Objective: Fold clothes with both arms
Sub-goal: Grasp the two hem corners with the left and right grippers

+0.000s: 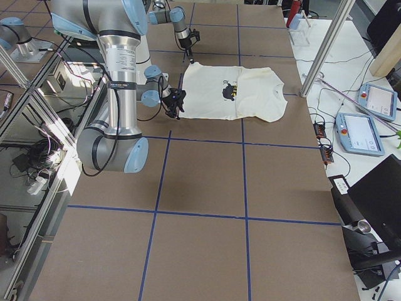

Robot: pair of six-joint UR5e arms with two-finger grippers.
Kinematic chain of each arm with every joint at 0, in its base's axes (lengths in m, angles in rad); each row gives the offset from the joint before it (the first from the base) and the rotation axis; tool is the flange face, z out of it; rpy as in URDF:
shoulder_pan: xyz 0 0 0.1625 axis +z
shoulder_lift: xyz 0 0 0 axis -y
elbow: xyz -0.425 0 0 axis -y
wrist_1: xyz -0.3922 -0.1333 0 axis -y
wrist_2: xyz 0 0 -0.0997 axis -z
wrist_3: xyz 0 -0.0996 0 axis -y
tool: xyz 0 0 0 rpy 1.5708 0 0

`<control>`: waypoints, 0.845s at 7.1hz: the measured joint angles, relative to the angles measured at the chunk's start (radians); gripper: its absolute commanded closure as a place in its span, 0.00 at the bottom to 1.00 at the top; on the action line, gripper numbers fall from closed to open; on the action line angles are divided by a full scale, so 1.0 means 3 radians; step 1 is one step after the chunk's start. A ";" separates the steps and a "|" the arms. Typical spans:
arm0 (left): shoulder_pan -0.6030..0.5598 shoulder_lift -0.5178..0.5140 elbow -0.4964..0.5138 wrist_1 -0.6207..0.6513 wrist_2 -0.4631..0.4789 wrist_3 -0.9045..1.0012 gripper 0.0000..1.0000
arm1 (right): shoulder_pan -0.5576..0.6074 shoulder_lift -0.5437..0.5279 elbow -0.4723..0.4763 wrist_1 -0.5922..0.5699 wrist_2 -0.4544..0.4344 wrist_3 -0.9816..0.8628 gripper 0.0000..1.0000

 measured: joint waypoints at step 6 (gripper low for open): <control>-0.0003 0.0000 -0.0009 0.0000 0.0036 0.0002 1.00 | -0.0071 0.0090 -0.0064 -0.0012 0.0000 0.0122 1.00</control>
